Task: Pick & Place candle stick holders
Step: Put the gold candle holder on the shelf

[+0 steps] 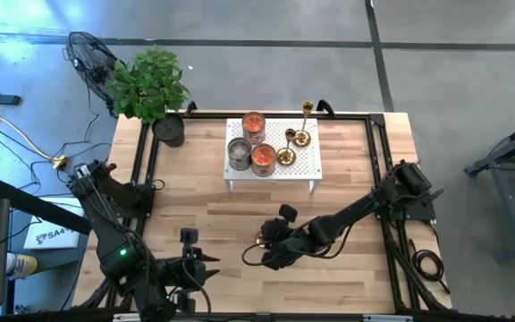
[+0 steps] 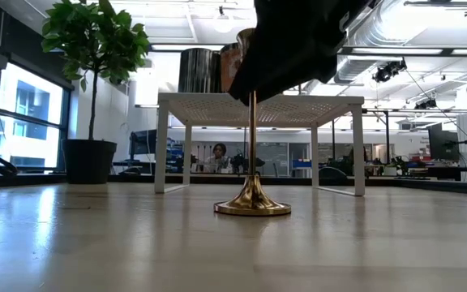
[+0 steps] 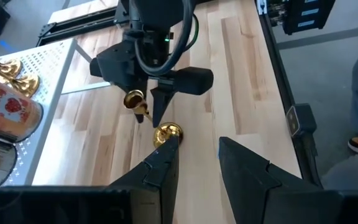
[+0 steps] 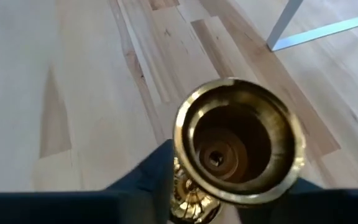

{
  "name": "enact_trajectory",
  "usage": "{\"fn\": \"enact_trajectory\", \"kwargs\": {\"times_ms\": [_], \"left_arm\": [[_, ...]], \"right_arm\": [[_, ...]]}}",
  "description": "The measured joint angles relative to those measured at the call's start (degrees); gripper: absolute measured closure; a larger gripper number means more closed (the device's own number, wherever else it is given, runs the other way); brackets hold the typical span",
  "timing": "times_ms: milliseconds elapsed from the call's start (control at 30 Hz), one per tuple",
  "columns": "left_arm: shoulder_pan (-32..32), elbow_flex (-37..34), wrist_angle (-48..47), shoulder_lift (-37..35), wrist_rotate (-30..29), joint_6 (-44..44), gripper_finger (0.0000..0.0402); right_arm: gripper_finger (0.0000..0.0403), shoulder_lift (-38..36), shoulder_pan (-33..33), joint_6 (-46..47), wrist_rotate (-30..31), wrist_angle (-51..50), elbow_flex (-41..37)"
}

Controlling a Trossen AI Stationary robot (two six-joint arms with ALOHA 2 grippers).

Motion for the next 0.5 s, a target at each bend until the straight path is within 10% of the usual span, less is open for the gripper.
{"fn": "enact_trajectory", "kwargs": {"times_ms": [167, 500], "left_arm": [[0.04, 0.0, 0.0, 0.0, -0.01, -0.07, 0.029], [0.04, 0.0, 0.02, -0.02, 0.0, -0.05, 0.029]], "right_arm": [[0.0376, 0.0, 0.02, -0.68, -0.73, -0.2, 0.0], [0.0377, -0.02, 1.1, 0.53, -0.73, -0.43, 0.0]]}}
